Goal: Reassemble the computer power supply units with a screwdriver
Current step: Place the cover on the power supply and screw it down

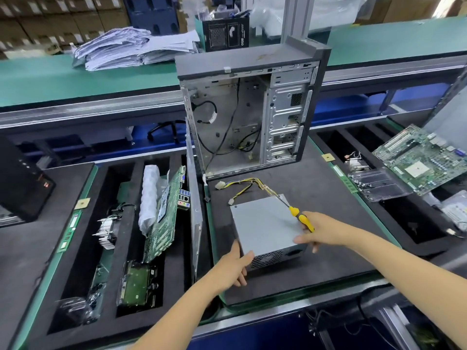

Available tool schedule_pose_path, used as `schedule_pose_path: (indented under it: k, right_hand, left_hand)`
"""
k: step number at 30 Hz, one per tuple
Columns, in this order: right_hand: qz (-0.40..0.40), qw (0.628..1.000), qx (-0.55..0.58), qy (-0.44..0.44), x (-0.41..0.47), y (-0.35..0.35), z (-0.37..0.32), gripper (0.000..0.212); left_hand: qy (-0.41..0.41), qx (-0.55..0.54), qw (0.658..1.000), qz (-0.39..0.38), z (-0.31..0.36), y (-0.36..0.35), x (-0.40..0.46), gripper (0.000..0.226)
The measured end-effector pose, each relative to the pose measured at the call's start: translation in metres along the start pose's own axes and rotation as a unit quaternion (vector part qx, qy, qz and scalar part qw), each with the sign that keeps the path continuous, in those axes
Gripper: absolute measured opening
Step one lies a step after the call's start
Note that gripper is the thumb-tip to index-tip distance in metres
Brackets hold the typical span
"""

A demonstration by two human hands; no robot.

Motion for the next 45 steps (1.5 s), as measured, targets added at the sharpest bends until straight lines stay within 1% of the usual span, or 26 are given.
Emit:
schedule_pose_path:
  k: [2,5,10,16,18,20,21,23,24,27,29,31,34,36,37,38,40,41,43,45]
  right_hand:
    - [0.025,0.999,0.023,0.008,0.003,0.0,0.004,0.037]
    - [0.053,0.998,0.026,0.01,0.009,0.002,0.009,0.035]
    - [0.042,0.998,0.045,0.012,0.022,0.011,0.012,0.034]
    - [0.039,0.999,-0.001,0.008,0.039,0.023,0.015,0.033]
    - [0.037,0.998,-0.047,-0.005,0.042,0.028,0.014,0.031]
    - [0.041,0.992,-0.116,-0.027,0.039,0.036,0.008,0.037]
    - [0.05,0.991,-0.12,-0.025,0.036,0.042,-0.001,0.042]
    - [0.079,0.993,-0.085,0.004,0.02,0.053,-0.029,0.048]
    - [0.1,0.993,-0.063,0.031,0.009,0.057,-0.048,0.051]
    - [0.147,0.979,0.008,0.14,-0.031,0.064,-0.11,0.048]
    - [0.161,0.969,0.008,0.189,-0.052,0.067,-0.151,0.045]
    - [0.177,0.958,0.011,0.223,-0.066,0.071,-0.188,0.044]
    - [0.211,0.94,-0.008,0.267,-0.079,0.072,-0.244,0.047]
    - [0.215,0.93,-0.025,0.296,-0.081,0.061,-0.283,0.044]
    - [0.216,0.925,-0.03,0.311,-0.081,0.052,-0.302,0.037]
    - [0.214,0.921,-0.035,0.324,-0.08,0.041,-0.322,0.032]
    - [0.204,0.916,-0.046,0.343,-0.076,0.013,-0.362,0.028]
    - [0.197,0.916,-0.046,0.346,-0.073,-0.004,-0.381,0.027]
    - [0.188,0.915,-0.043,0.353,-0.067,-0.039,-0.42,0.03]
    - [0.175,0.919,-0.034,0.352,-0.058,-0.077,-0.461,0.032]
  left_hand:
    - [-0.004,-0.004,1.0,0.012,0.001,0.002,0.003,0.061]
    - [-0.01,-0.017,0.999,0.032,0.003,0.005,0.01,0.059]
    - [-0.007,-0.012,0.998,0.053,0.011,0.01,0.025,0.057]
    - [-0.014,-0.004,0.996,0.089,0.02,0.014,0.036,0.055]
    - [-0.004,-0.001,0.995,0.099,0.024,0.014,0.038,0.055]
    - [0.018,0.034,0.993,0.113,0.029,0.016,0.035,0.059]
    - [0.024,0.065,0.99,0.125,0.034,0.018,0.032,0.064]
    - [0.003,0.098,0.984,0.149,0.05,0.021,0.02,0.07]
    - [-0.022,0.086,0.984,0.157,0.064,0.02,0.012,0.067]
    - [-0.122,-0.025,0.981,0.146,0.114,0.021,-0.017,0.041]
    - [-0.186,-0.101,0.968,0.135,0.144,0.027,-0.04,0.04]
    - [-0.24,-0.155,0.949,0.131,0.164,0.039,-0.067,0.042]
    - [-0.304,-0.219,0.915,0.152,0.174,0.072,-0.113,0.04]
    - [-0.335,-0.251,0.891,0.175,0.168,0.101,-0.141,0.032]
    - [-0.349,-0.265,0.879,0.188,0.16,0.116,-0.153,0.032]
    - [-0.36,-0.277,0.866,0.206,0.151,0.132,-0.166,0.037]
    - [-0.379,-0.295,0.841,0.25,0.124,0.165,-0.191,0.042]
    - [-0.385,-0.3,0.83,0.269,0.11,0.18,-0.205,0.04]
    - [-0.382,-0.309,0.817,0.302,0.079,0.212,-0.23,0.035]
    - [-0.364,-0.311,0.815,0.326,0.044,0.248,-0.255,0.037]
Point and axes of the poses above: each hand's wrist, its own x-axis towards the middle knuckle, its own y-axis out of the back of the hand, z = x × y, the point moved 7 cm from there along x, towards the middle knuckle, and after that the axes turned 12 degrees about -x, right-handed, at the moved point
